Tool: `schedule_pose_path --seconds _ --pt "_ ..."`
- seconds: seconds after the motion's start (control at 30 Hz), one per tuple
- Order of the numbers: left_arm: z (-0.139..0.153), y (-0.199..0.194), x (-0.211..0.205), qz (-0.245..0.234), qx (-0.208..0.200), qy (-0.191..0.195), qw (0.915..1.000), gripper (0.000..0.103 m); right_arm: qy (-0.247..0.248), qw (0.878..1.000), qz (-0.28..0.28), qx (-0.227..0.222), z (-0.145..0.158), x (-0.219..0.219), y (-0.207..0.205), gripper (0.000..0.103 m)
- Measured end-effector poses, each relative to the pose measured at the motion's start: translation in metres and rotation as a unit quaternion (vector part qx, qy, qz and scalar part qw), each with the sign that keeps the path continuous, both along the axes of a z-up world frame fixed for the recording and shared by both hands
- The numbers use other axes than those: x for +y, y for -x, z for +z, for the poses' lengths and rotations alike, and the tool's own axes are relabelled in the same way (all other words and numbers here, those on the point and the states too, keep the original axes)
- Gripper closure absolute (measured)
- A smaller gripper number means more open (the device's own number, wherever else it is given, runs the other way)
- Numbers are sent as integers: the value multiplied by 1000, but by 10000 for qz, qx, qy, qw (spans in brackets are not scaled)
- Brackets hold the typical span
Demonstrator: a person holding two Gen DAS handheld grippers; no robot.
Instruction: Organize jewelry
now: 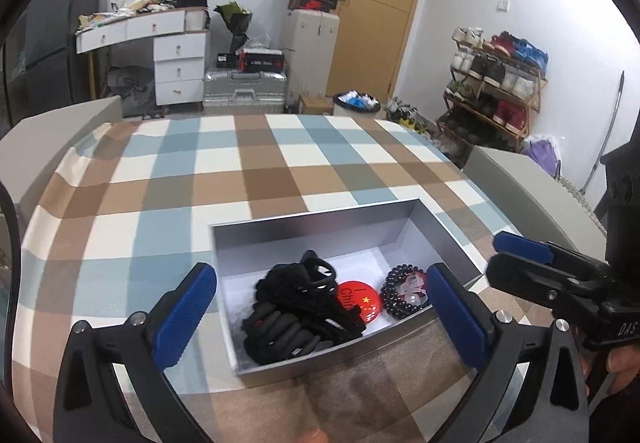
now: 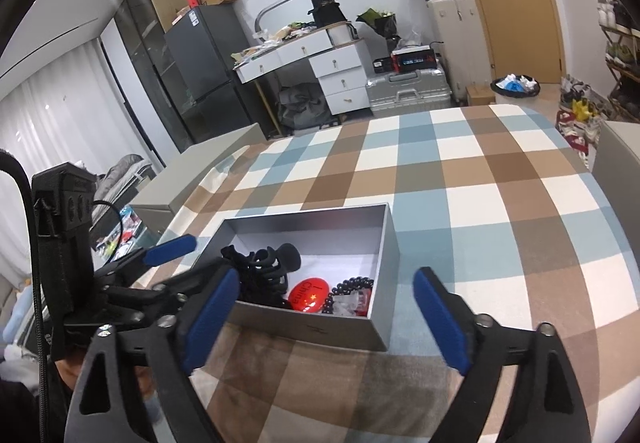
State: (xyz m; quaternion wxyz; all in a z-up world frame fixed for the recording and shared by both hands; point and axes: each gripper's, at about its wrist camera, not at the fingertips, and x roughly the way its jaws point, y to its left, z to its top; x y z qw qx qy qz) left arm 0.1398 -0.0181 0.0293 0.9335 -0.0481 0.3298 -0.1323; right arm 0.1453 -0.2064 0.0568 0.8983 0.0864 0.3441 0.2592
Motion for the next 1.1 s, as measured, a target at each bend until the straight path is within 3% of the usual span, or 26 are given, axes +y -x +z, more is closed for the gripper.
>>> schedule_pose_path --seconds 0.07,0.6,0.87,1.1 --pt "1 4 3 75 -54 -83 9999 1 0 10000 -7 -64 1 -2 4 0" --pt "-8 39 24 693 -491 -363 9957 1 332 9962 107 -800 -3 0 34 0" --pt "-13 55 24 672 -730 -308 9946 1 543 9904 263 -1247 -8 12 52 0" --pt "-15 72 17 620 -1059 -537 9910 1 523 9894 119 -1352 -9 9 62 0"
